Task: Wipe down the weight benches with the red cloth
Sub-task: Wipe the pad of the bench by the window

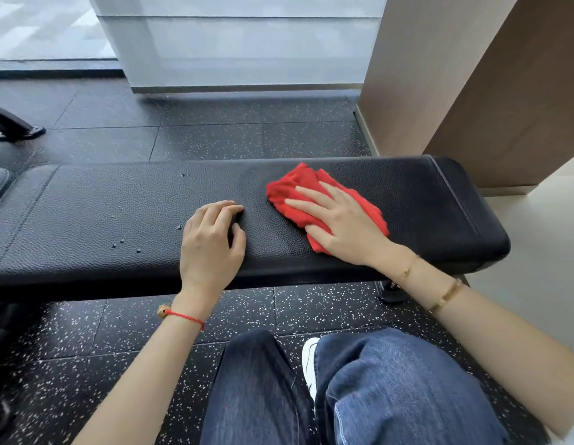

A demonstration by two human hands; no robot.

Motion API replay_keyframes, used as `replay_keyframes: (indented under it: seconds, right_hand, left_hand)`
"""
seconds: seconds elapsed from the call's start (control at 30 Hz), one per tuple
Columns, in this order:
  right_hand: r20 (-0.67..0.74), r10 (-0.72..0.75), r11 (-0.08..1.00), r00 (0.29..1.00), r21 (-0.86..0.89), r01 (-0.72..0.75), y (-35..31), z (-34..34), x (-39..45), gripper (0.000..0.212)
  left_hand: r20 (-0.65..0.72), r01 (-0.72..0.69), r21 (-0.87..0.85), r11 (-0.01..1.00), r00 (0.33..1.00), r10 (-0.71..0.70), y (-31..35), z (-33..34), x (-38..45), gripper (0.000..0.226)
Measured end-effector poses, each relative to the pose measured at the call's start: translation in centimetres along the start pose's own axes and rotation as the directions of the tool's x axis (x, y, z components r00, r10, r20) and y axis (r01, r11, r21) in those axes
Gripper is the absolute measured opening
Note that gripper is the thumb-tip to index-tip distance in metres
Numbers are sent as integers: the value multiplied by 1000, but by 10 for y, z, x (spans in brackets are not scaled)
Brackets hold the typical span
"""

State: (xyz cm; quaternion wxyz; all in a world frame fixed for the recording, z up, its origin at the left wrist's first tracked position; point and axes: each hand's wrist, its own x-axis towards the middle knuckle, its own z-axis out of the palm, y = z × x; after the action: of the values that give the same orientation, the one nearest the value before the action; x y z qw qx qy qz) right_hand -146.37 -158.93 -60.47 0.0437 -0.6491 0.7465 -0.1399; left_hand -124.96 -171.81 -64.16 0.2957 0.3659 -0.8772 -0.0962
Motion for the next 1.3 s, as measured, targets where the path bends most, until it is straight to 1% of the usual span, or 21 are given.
replay_keyframes:
  seconds: [0.07, 0.1, 0.17, 0.23, 0.3, 0.33, 0.4, 0.53, 0.6, 0.67, 0.73, 0.87, 0.93, 0.97, 1.03, 1.17, 1.23, 1.3]
  right_hand:
    - [-47, 21, 1000, 999, 8, -20, 14, -5, -20, 53]
    - [-60, 70, 998, 996, 2, -70, 25, -8, -25, 53]
    - [-77, 223, 974, 972, -27, -225, 47, -14, -27, 51]
    - [-113, 366, 926, 924, -50, -374, 62, -18, -16, 49]
    - [-136, 445, 891, 885, -36, -453, 65, -19, 0, 48]
    - [-130, 453, 887, 882, -33, -460, 62, -18, 8, 48]
    - [-94, 422, 904, 902, -32, -427, 50, -13, 17, 50]
    - [-44, 270, 963, 962, -14, -271, 22, -6, -7, 52]
    - [-35, 210, 978, 977, -1, -210, 16, -6, -32, 53]
    - [-58, 220, 976, 974, 11, -220, 21, -8, -56, 52]
    - [-108, 283, 958, 953, -9, -286, 39, -13, -71, 51]
    - [-171, 492, 862, 853, -39, -505, 79, -26, -55, 48]
    - [-171, 545, 828, 821, -44, -559, 83, -27, -37, 48]
    - [-159, 545, 829, 823, -41, -557, 80, -25, -29, 48]
    - [-124, 500, 860, 857, -42, -508, 63, -19, -21, 50]
    - [-72, 326, 945, 943, -18, -328, 32, -12, -42, 53]
    - [-88, 289, 957, 953, -7, -290, 33, -14, -62, 53]
    - [-140, 336, 940, 932, -9, -340, 47, -18, -79, 52]
  left_hand:
    - [15, 7, 12, 1000, 1000, -7, 2, 0, 1, 28]
    - [26, 10, 19, 1000, 1000, -11, 4, 0, 1, 28]
    - [41, 7, 30, 1000, 999, -9, 7, -2, 2, 27]
    - [45, -5, 28, 1000, 999, 3, 11, -2, 3, 25]
    - [46, -10, 10, 1000, 999, 9, 18, -1, 3, 24]
    - [48, -19, 0, 1000, 999, 19, 24, 2, 3, 24]
    - [55, -48, -11, 999, 997, 49, 38, 8, 3, 25]
    - [76, -78, -6, 997, 994, 78, 59, 22, 2, 27]
    - [64, -74, 4, 997, 995, 74, 58, 26, 0, 28]
    - [50, -88, 5, 996, 995, 87, 54, 28, -2, 31]
    - [45, -102, 7, 995, 994, 101, 52, 29, -3, 32]
    - [39, -108, 20, 994, 993, 107, 54, 29, -3, 33]
    - [37, -105, 22, 994, 994, 104, 54, 30, -4, 34]
    - [37, -103, 21, 994, 994, 102, 54, 30, -4, 34]
    - [36, -102, 18, 995, 994, 101, 54, 30, -5, 34]
    - [14, -103, 10, 995, 995, 103, 54, 31, -5, 34]
    - [5, -99, -1, 995, 995, 99, 53, 31, -5, 34]
    - [6, -99, -4, 995, 995, 99, 52, 31, -6, 34]
